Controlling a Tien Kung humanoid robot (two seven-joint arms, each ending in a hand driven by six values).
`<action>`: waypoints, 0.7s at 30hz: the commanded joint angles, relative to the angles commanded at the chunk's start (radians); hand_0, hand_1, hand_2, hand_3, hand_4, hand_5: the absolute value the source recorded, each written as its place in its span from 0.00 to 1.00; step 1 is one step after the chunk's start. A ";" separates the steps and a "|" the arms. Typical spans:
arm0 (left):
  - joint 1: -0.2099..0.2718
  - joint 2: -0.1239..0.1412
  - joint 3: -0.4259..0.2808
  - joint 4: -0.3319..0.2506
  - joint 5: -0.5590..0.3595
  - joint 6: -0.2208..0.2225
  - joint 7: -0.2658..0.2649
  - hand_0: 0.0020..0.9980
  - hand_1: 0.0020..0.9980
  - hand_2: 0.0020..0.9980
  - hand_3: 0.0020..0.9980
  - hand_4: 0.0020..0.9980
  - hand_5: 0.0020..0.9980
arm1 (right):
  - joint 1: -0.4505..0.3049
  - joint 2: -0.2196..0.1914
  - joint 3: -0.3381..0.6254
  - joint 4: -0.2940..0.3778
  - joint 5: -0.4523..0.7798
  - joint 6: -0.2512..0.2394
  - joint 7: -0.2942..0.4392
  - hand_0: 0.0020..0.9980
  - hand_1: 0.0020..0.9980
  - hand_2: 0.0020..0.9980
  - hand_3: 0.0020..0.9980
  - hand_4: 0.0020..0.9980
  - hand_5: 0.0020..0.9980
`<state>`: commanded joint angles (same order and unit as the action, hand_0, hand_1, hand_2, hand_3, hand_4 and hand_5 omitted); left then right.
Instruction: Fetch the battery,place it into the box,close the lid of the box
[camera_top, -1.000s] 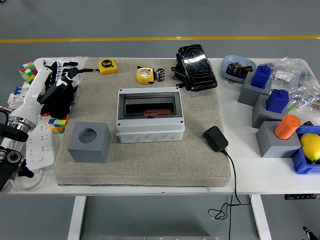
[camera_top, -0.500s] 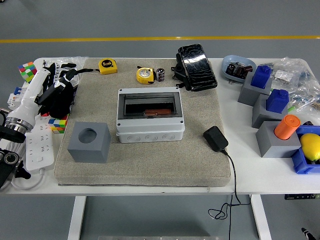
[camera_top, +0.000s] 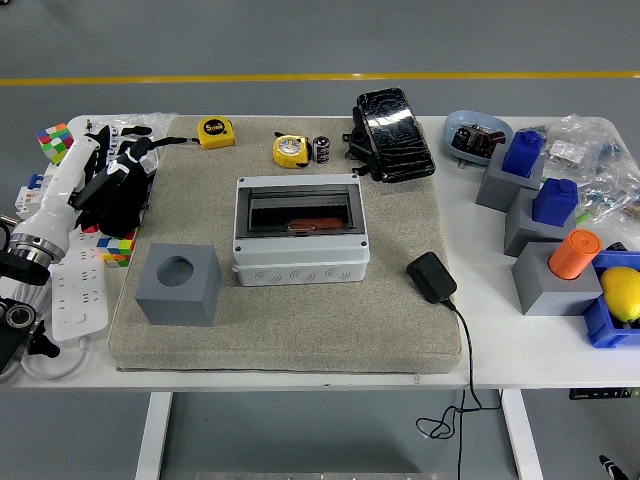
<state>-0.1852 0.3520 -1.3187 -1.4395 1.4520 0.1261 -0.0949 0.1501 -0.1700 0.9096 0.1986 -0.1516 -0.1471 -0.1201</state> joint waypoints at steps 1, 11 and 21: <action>-0.003 0.001 0.001 -0.001 0.000 0.000 0.000 0.54 0.67 0.66 0.72 1.00 1.00 | 0.002 -0.002 0.001 0.001 0.001 0.000 0.000 0.63 0.64 0.64 0.56 0.95 0.53; -0.017 -0.008 0.004 -0.013 -0.001 -0.006 0.004 0.54 0.67 0.66 0.72 1.00 1.00 | 0.018 -0.018 0.015 0.002 0.006 0.012 -0.006 0.63 0.66 0.66 0.55 0.95 0.53; -0.023 -0.007 0.002 -0.018 0.009 -0.015 0.017 0.54 0.67 0.66 0.72 1.00 1.00 | 0.046 -0.041 0.025 0.004 -0.004 0.013 -0.006 0.63 0.66 0.66 0.55 0.95 0.53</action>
<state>-0.2087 0.3448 -1.3166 -1.4579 1.4608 0.1111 -0.0784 0.1965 -0.2106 0.9345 0.2022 -0.1557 -0.1337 -0.1263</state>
